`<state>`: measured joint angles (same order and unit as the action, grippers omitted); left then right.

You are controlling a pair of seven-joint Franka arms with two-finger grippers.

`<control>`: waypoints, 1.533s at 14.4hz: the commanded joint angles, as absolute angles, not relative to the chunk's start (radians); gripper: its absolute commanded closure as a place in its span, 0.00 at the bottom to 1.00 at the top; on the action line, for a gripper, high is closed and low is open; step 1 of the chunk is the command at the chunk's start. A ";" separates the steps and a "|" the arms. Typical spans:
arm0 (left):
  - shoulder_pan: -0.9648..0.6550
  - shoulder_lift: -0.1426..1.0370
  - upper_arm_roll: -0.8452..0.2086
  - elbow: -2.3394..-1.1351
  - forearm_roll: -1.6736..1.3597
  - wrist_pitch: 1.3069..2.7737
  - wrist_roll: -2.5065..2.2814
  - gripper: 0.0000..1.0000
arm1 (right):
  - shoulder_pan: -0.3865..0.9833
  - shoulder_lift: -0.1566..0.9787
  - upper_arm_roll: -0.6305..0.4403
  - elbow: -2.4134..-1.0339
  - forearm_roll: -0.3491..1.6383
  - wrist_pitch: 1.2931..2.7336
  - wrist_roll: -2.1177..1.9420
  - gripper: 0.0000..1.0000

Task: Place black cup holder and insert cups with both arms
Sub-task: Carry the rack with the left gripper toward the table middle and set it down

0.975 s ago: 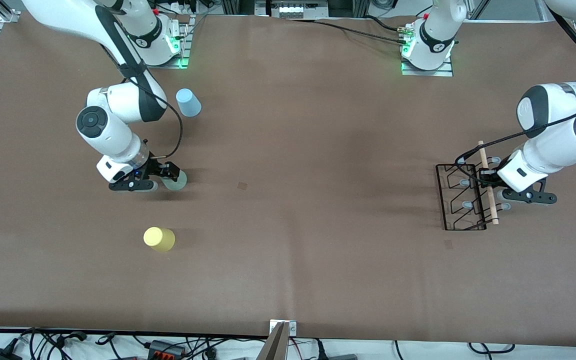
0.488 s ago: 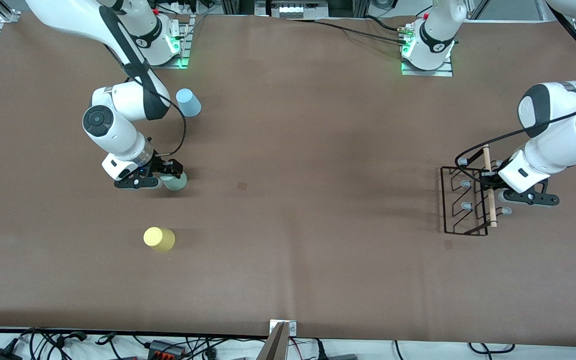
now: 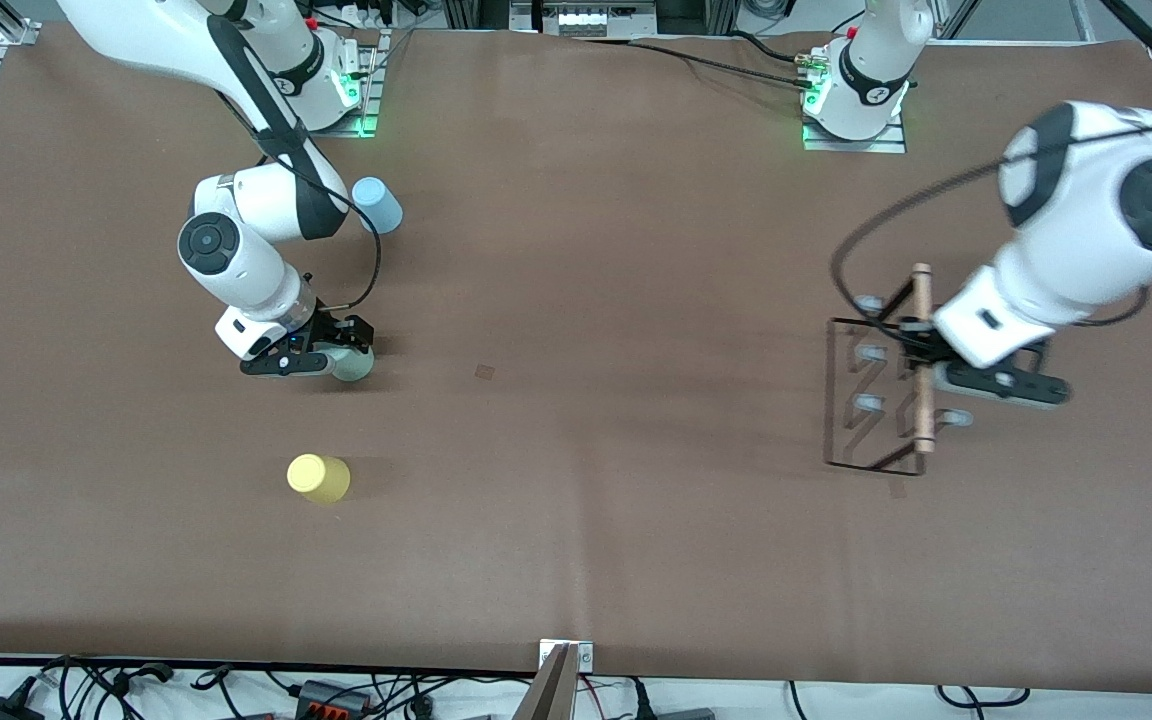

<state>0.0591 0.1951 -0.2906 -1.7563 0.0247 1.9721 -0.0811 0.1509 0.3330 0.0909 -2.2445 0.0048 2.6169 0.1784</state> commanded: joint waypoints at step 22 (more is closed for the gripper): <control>-0.364 0.529 -0.456 -1.571 0.183 2.080 -0.856 0.93 | 0.149 0.238 0.087 -2.151 0.003 2.424 0.175 0.85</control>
